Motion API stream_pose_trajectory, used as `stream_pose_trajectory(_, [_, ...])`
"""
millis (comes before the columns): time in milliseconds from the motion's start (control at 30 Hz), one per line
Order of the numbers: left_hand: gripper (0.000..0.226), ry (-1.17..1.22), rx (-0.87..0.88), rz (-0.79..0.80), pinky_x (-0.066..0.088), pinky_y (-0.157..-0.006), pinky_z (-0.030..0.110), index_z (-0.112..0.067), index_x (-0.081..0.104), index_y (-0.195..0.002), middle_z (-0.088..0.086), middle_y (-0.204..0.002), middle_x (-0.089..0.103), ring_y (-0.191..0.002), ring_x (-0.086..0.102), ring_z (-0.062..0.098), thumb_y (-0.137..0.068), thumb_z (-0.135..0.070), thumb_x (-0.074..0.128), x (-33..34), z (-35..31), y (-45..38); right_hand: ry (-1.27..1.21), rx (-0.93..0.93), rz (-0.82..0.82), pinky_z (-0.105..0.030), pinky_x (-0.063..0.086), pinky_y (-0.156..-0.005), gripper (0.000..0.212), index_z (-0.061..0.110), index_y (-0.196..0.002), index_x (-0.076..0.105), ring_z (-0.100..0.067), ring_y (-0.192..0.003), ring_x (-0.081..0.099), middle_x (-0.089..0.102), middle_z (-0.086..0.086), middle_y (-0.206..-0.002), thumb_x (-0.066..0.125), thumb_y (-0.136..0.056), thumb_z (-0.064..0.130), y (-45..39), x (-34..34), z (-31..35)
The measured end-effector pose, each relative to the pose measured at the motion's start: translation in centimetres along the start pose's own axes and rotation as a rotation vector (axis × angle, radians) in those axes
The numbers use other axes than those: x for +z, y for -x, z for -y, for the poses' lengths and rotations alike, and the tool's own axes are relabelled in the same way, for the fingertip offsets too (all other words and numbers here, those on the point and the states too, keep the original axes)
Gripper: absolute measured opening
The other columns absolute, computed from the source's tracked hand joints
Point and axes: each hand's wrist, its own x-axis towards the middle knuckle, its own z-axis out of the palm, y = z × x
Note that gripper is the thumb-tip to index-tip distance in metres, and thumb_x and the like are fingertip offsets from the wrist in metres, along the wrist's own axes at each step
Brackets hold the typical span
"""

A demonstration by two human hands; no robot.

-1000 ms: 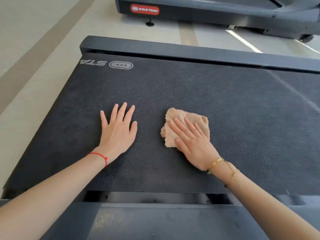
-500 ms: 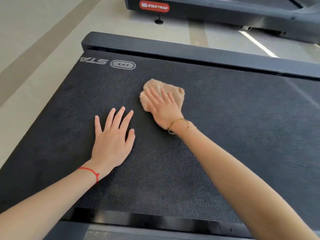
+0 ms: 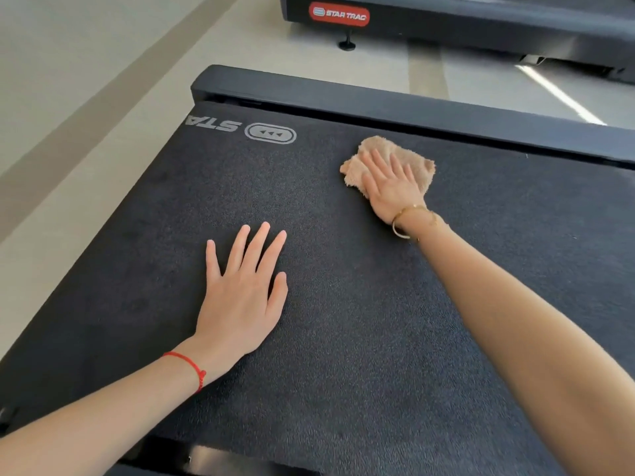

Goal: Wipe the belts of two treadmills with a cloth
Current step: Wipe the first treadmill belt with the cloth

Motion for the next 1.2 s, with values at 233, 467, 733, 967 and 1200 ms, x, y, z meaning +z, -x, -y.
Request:
stream_pose_trajectory(233, [0.063, -0.006, 0.003, -0.013, 0.013, -0.118, 0.064, -0.027, 0.014, -0.158, -0.002, -0.166, 0.014, -0.154, 0.007, 0.021, -0.098, -0.045, 0.013, 0.3, 0.1, -0.1, 0.0, -0.085, 0.1, -0.04, -0.006, -0.121, 0.053, 0.025, -0.158, 0.004, -0.028, -0.152, -0.005, -0.001, 0.005, -0.166, 0.008, -0.107, 0.037, -8.0, 1.3, 8.0])
stream_pose_trajectory(467, [0.063, 0.015, 0.004, -0.009, 0.01, -0.119, 0.062, -0.028, 0.017, -0.157, -0.003, -0.165, 0.015, -0.154, 0.005, 0.019, -0.097, -0.046, 0.015, 0.1, 0.0, -0.1, -0.003, -0.386, 0.144, -0.041, -0.004, -0.123, 0.051, 0.028, -0.158, 0.004, -0.025, -0.152, -0.004, 0.002, 0.005, -0.166, 0.013, -0.108, 0.036, -2.1, 2.5, 12.3])
stream_pose_trajectory(733, [0.058, 0.056, 0.003, -0.016, 0.008, -0.12, 0.062, -0.029, 0.013, -0.158, -0.004, -0.166, 0.011, -0.154, 0.002, 0.019, -0.102, -0.043, 0.021, 0.0, 0.0, 0.3, 0.004, -0.161, 0.037, -0.04, -0.006, -0.121, 0.051, 0.036, -0.157, 0.002, -0.023, -0.152, -0.004, -0.001, 0.009, -0.165, 0.016, -0.107, 0.037, 5.2, 0.3, 1.4])
stream_pose_trajectory(967, [0.06, 0.055, -0.012, -0.027, 0.009, -0.12, 0.062, -0.03, 0.016, -0.158, -0.003, -0.166, 0.013, -0.154, 0.005, 0.019, -0.1, -0.044, 0.024, 0.0, -0.2, 0.2, -0.05, -0.07, 0.062, -0.04, -0.008, -0.123, 0.052, 0.032, -0.157, 0.0, -0.023, -0.152, -0.01, -0.005, 0.009, -0.165, 0.015, -0.107, 0.037, 11.8, 0.7, 2.5])
stream_pose_trajectory(1200, [0.058, 0.08, 0.003, -0.043, 0.006, -0.121, 0.059, -0.028, 0.016, -0.158, -0.002, -0.166, 0.013, -0.154, 0.005, 0.02, -0.102, -0.041, 0.028, -0.1, 0.0, 0.8, -0.036, -0.329, 0.084, -0.033, -0.014, -0.121, 0.051, 0.038, -0.154, -0.003, -0.012, -0.149, -0.019, -0.009, 0.019, -0.162, 0.016, -0.107, 0.04, 23.5, 2.1, 5.2])
